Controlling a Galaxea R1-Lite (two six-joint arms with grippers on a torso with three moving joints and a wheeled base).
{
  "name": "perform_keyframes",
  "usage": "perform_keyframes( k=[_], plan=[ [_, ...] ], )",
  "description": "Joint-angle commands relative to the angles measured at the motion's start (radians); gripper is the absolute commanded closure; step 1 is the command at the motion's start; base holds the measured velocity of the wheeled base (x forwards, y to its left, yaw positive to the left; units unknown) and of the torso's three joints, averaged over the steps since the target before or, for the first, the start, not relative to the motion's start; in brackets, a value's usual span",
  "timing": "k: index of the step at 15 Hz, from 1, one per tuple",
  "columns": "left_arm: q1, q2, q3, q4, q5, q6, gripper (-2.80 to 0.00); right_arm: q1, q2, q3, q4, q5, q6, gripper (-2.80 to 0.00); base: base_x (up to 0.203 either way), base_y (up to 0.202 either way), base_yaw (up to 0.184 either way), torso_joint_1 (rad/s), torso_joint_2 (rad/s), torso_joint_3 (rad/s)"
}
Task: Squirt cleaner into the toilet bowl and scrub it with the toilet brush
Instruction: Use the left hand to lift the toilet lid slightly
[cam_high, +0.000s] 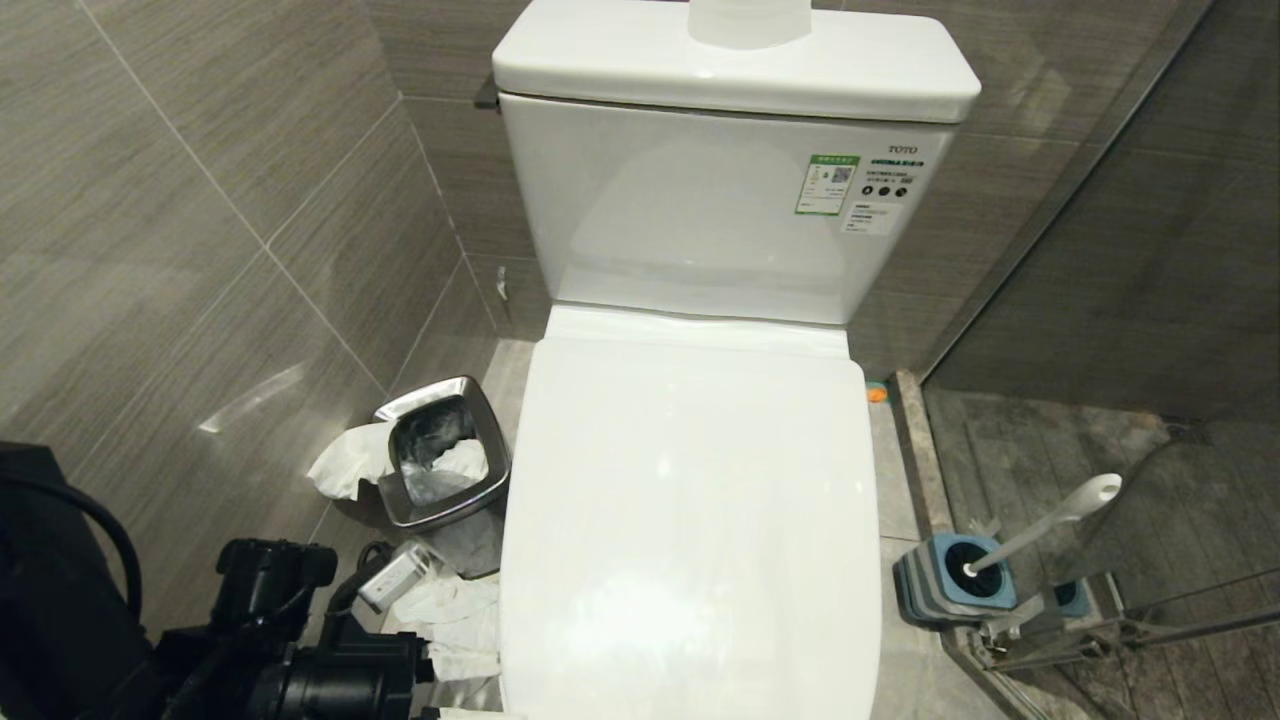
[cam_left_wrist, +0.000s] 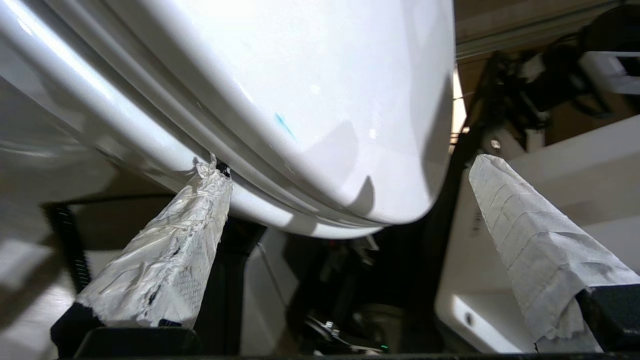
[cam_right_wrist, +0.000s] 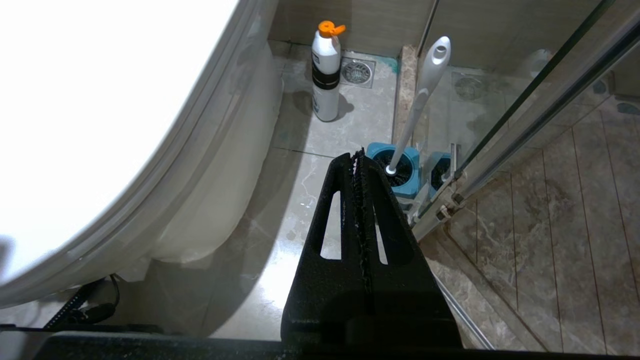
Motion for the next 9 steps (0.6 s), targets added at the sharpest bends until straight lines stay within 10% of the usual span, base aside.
perform_keyframes(
  k=[1, 5, 9],
  plan=[
    [-0.017, 0.0, 0.0, -0.021, 0.0, 0.003, -2.8, 0.0, 0.001, 0.0, 0.0, 0.0, 0.0, 0.0, 0.0, 0.0, 0.0, 0.0, 0.0, 0.0],
    [-0.025, -0.008, 0.007, -0.021, -0.016, -0.002, -2.8, 0.0, 0.001, 0.001, 0.0, 0.0, 0.0, 0.0, 0.0, 0.0, 0.0, 0.0, 0.0, 0.0],
    [-0.028, -0.012, 0.012, -0.01, -0.192, -0.054, -2.8, 0.0, 0.001, 0.001, 0.0, 0.0, 0.0, 0.0, 0.0, 0.0, 0.0, 0.0, 0.0, 0.0]
  ],
)
